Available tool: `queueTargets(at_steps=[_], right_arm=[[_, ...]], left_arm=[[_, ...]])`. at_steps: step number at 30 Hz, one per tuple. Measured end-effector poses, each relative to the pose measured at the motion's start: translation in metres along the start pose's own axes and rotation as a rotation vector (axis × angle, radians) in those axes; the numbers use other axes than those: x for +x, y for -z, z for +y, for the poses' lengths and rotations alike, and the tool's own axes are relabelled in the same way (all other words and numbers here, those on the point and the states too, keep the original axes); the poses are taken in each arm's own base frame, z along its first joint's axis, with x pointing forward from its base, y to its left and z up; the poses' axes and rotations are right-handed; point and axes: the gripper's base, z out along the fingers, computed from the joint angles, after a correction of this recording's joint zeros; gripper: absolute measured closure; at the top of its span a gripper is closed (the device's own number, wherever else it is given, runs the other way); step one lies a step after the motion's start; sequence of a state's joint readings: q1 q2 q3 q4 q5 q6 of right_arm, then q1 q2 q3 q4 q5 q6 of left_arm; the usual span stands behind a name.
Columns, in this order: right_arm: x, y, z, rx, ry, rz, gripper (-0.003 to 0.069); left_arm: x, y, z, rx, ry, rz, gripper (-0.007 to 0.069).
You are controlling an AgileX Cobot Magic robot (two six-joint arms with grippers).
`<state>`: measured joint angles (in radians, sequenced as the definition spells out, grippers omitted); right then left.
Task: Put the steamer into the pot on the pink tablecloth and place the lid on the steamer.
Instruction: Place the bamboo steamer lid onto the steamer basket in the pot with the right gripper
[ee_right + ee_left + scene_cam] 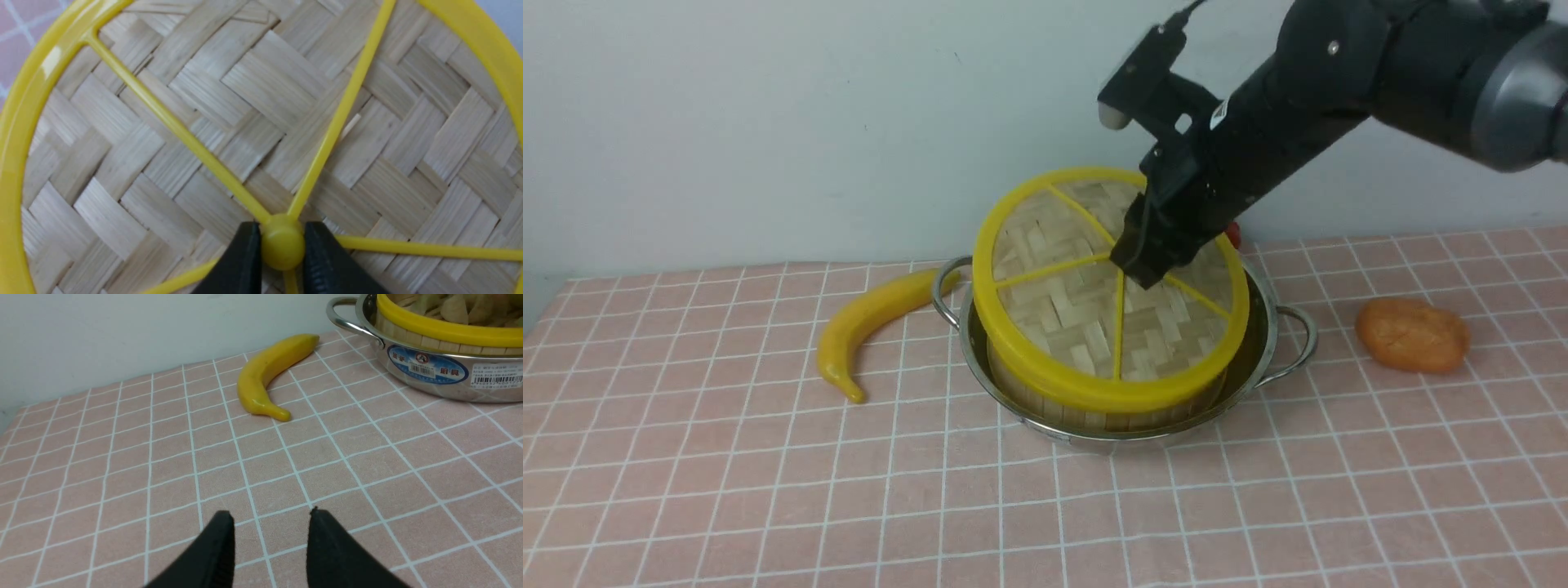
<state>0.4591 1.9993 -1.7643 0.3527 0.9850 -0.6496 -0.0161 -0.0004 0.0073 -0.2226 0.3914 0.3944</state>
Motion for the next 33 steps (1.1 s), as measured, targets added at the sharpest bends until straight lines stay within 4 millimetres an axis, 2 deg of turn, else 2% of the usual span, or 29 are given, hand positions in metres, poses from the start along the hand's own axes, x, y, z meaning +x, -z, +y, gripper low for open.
queueTargets(at_steps=[5, 20, 33], right_arm=[[0.003, -0.016, -0.005, 0.013, 0.002, -0.002, 0.0514], [0.007, -0.042, -0.013, 0.05, 0.025, -0.016, 0.0514], [0.007, -0.044, -0.016, 0.086, 0.054, -0.029, 0.0514]], left_arm=[[0.0, 0.0, 0.0, 0.0, 0.0, 0.0, 0.0382], [0.0, 0.0, 0.0, 0.0, 0.0, 0.0, 0.0382], [0.0, 0.0, 0.0, 0.0, 0.0, 0.0, 0.0382]])
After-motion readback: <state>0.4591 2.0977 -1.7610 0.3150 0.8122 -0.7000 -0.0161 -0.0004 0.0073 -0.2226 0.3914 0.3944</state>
